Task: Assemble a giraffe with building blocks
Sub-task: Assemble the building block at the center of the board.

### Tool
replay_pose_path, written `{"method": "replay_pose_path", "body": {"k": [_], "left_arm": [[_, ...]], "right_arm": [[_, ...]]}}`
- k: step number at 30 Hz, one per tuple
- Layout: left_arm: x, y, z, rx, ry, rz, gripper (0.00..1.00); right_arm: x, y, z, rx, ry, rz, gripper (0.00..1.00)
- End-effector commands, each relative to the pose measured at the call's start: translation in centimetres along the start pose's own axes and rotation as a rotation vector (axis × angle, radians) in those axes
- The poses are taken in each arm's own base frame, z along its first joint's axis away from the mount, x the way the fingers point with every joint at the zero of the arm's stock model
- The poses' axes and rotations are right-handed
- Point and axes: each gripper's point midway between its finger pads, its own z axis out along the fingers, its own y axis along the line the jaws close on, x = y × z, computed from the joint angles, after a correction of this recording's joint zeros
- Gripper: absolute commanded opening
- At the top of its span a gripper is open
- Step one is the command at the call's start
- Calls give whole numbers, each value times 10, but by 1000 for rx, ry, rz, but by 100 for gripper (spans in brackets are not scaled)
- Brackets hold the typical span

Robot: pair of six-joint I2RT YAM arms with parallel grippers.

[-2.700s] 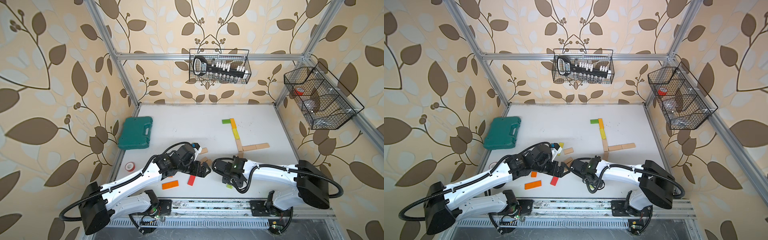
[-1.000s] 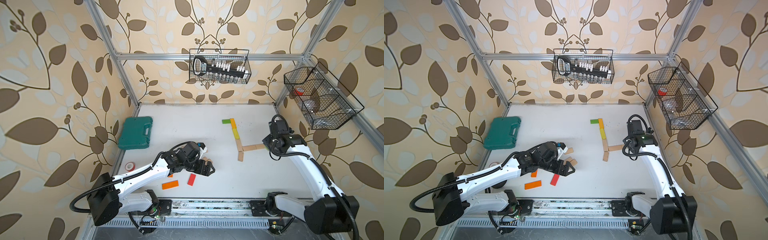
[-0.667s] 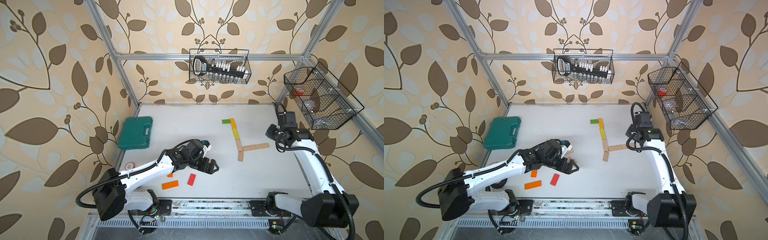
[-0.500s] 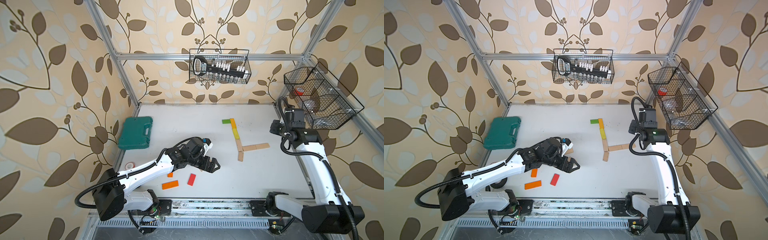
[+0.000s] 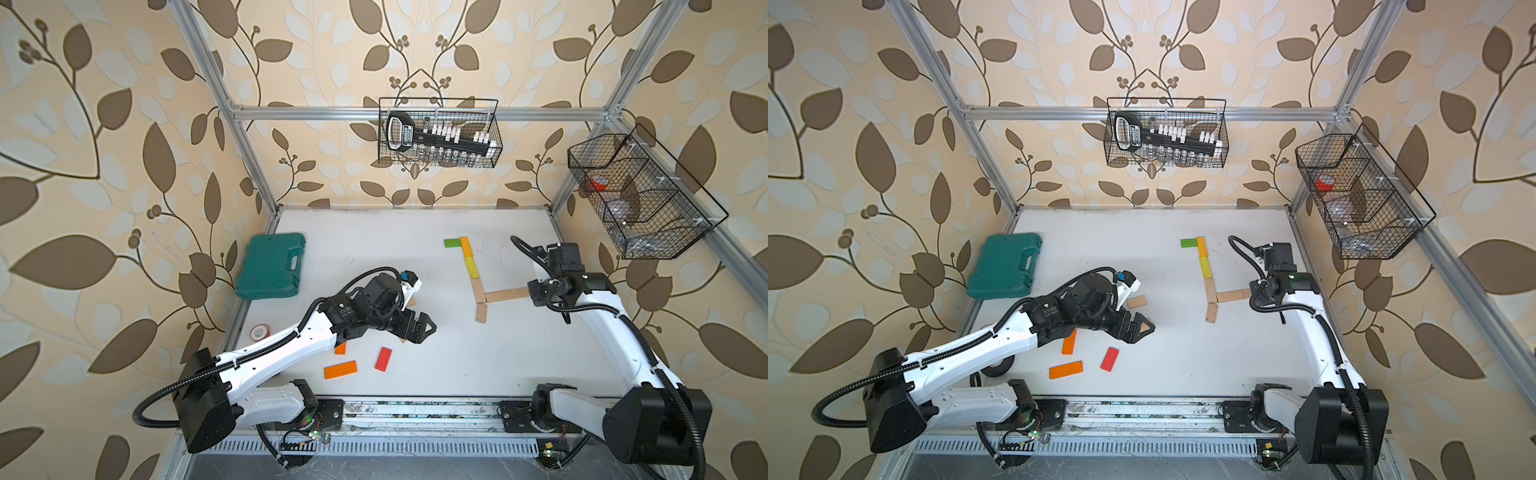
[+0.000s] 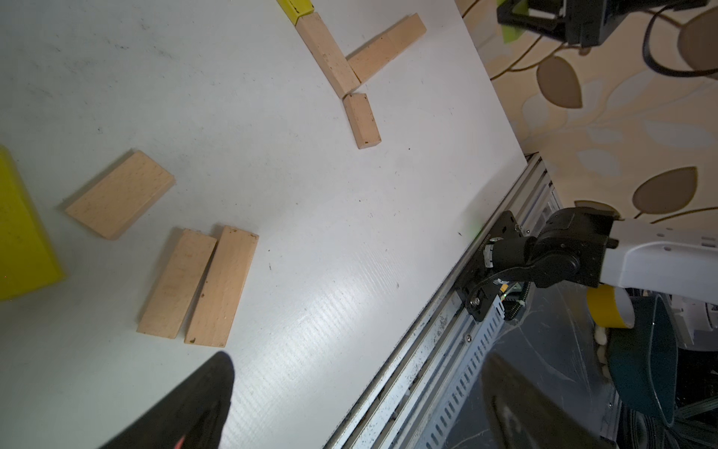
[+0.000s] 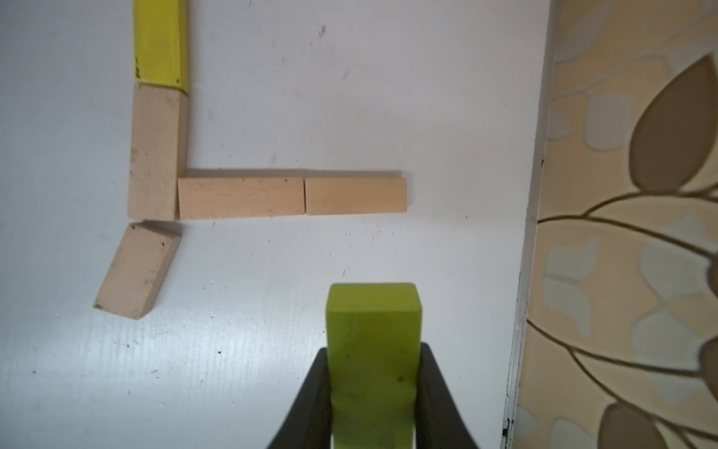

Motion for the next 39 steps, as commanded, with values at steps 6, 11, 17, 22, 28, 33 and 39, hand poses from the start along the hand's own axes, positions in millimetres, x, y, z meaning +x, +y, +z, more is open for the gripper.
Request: {"method": "replay_pose_path", "body": {"k": [6,11,17,22,28,33,39], "left_arm": [[-1,-8,1,51,-32,33,99],[0,-10,2,71,-35,32,99],[-4,-13,0,81,-53,41,99],[-5,-13,-1,84,-67,46,99],[-6,-16,-1,106,-78,48,99],[-5,-15,0,106,-81,49,99],[-6,-14,4,105,-83,54,99]], "right_arm": [[43,8,29,14,92,-196,0],[49,3,45,45,170,-282,0],[68,3,73,40,245,-384,0],[64,-16,81,61,210,-365,0],[74,-13,94,38,190,-473,0],[68,-22,101,11,184,-460,0],[58,-23,109,-24,194,-479,0]]}}
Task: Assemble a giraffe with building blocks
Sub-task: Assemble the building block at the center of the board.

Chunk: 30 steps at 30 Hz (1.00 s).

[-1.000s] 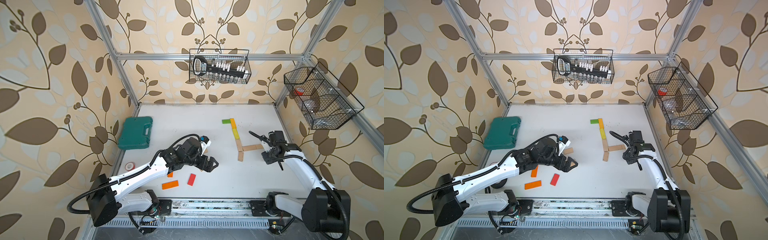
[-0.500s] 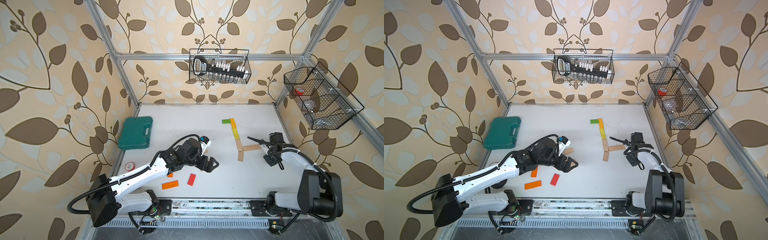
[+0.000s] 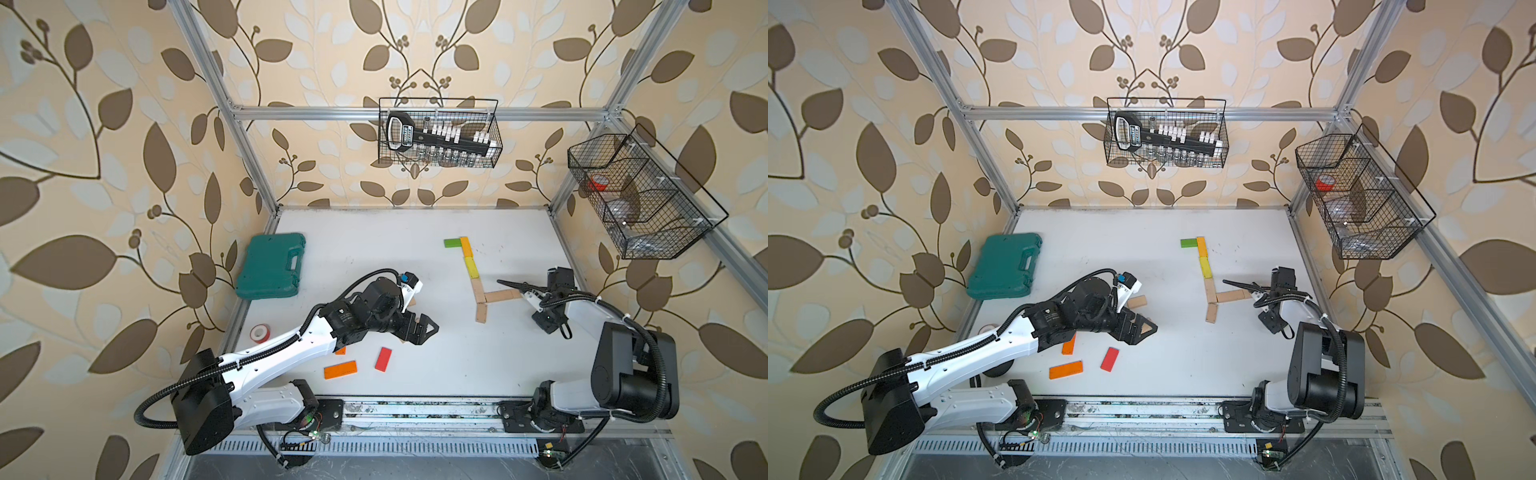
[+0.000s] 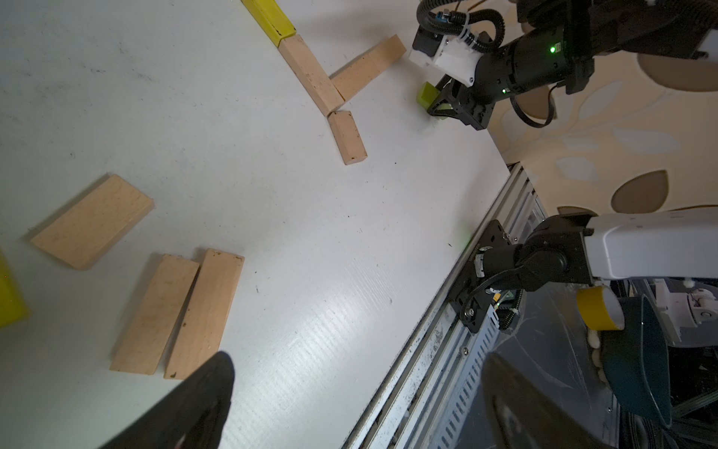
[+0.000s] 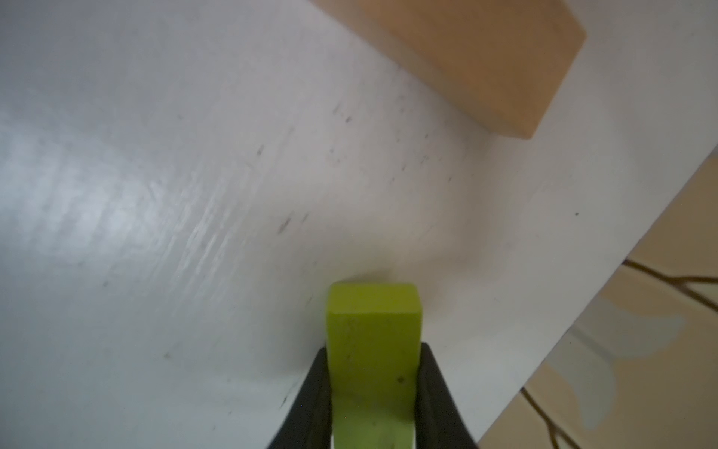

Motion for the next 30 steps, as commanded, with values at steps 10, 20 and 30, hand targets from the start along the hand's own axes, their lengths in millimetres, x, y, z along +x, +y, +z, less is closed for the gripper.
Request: {"method": "replay_pose_path", "body": {"k": [10,20,30], "left_arm": [[-8,-12,0,47,-26,44,99],[-10,-15,-2,58,-33,49,99],[-11,-17,-5,64,-42,53,99]], "right_arm": [[-23,-8,13,-62,-13,-5,4],[-6,-13,4,-63,-28,46,45],[1,3,3,-134,-32,47,45]]}}
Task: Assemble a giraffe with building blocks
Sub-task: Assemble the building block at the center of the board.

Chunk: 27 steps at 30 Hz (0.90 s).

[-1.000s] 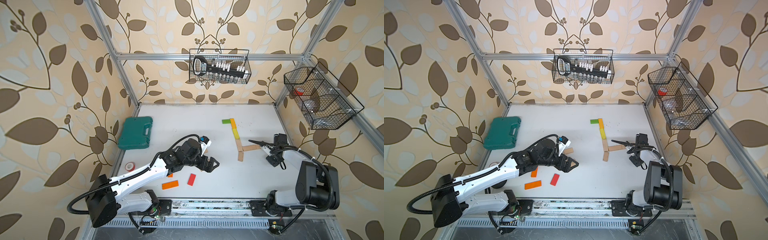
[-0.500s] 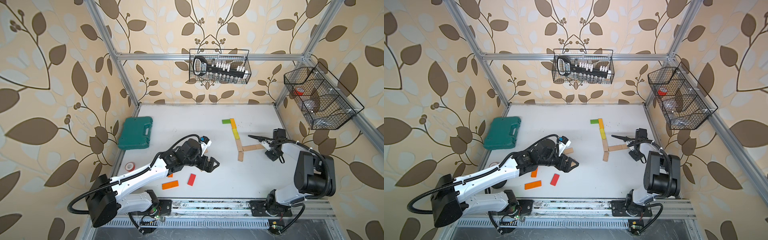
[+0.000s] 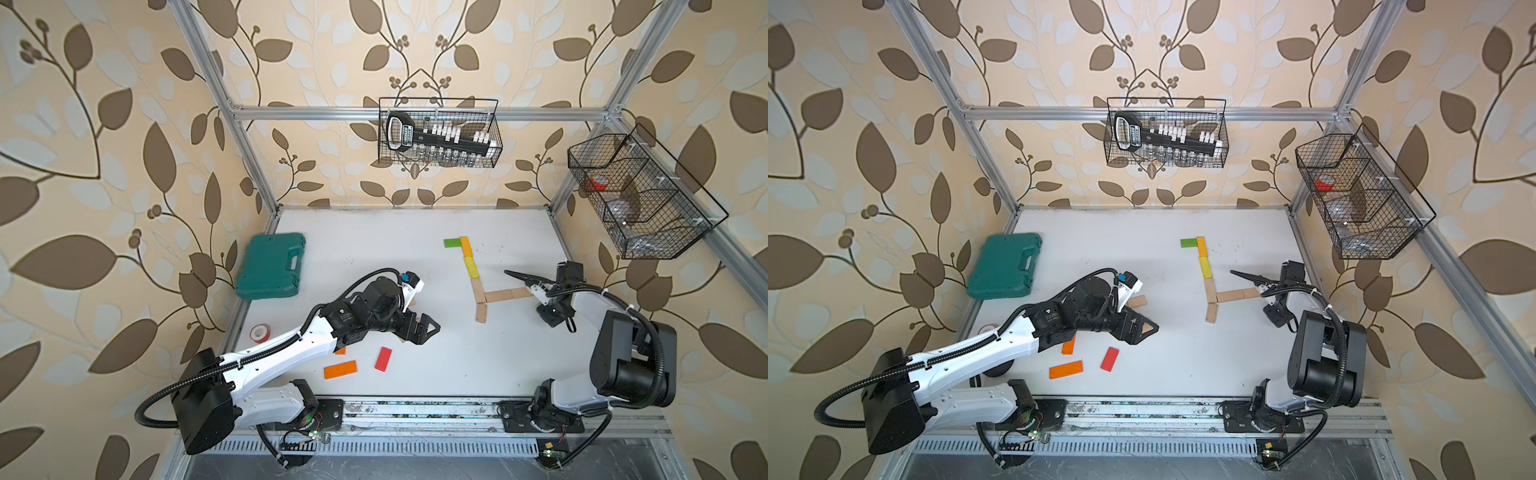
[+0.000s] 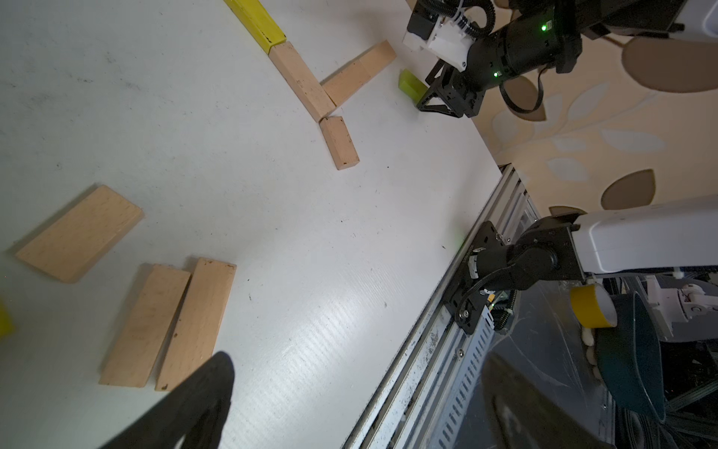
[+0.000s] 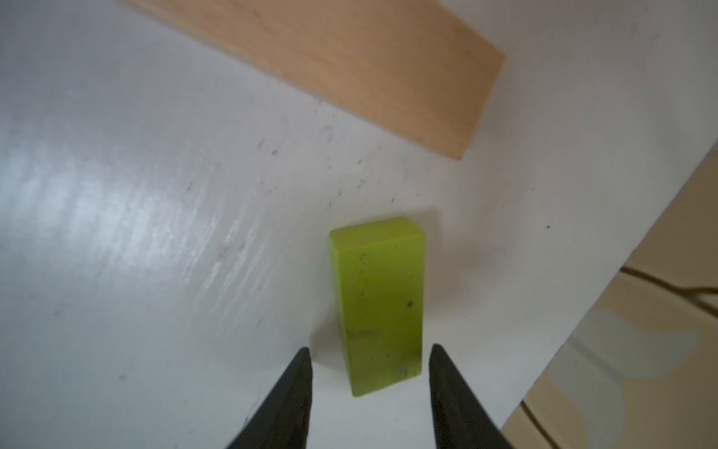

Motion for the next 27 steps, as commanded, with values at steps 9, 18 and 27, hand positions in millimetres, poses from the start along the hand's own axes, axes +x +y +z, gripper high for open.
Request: {"method": "replay_pose_path", "body": {"k": [9,18,27], "left_arm": [[-8,-7,-5,9,-29,50,99],[-7,-8,-4,21,-22,48,99],[-6,-9,-3,28,-19,45,99]], "right_arm": [[0,22,7,-134,6,-14,32],[-2,23,11,-152,13,-17,26],[-2,16,11,-155,13,15,48]]}}
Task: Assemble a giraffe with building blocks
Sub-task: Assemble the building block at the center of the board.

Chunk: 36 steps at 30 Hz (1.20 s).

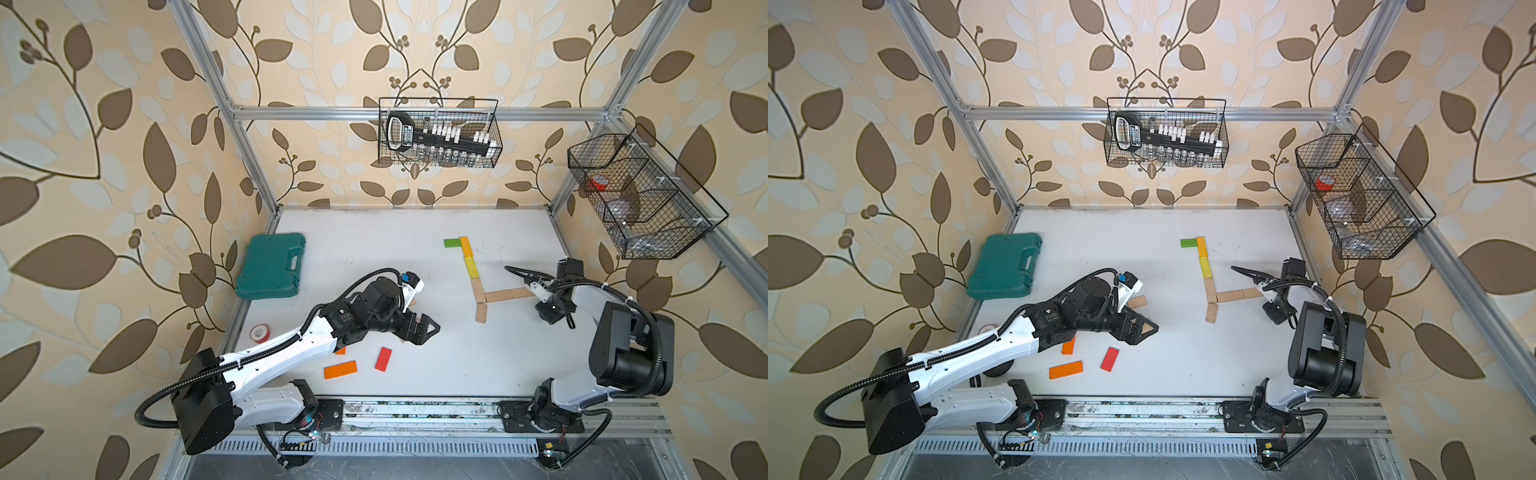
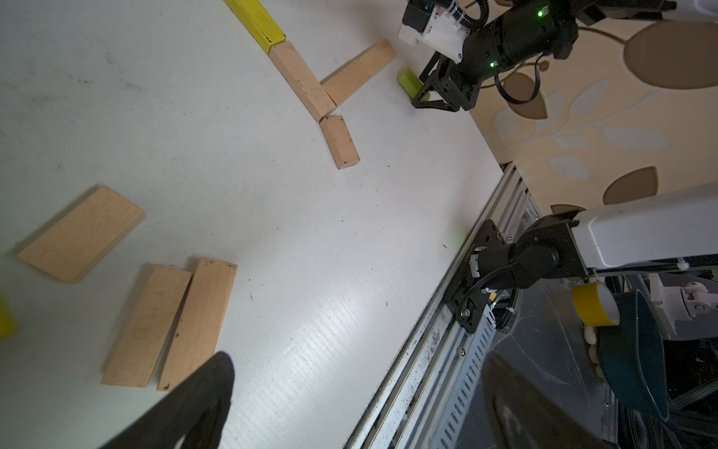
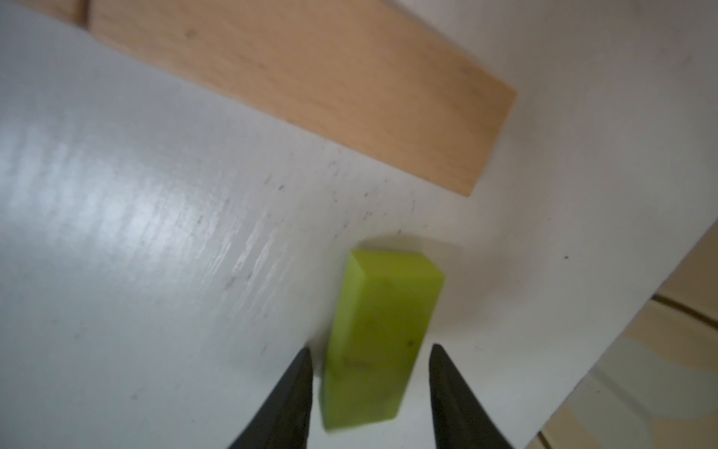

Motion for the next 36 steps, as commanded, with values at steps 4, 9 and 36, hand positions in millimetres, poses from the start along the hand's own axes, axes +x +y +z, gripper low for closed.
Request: {"method": "replay_pose_path", "body": {"k": [4,9,36], "left_arm": [[-7,-10,-3,33,-18,37,99],[-7,-9,-1,28,-16,38,99],[-6,-8,0,25,-9,37,99]], "right_arm": [[5,18,10,-112,31,0,48],[7,24,13,-140,37,-9,42],[-13,13,17,-118,30,-51,19]]}}
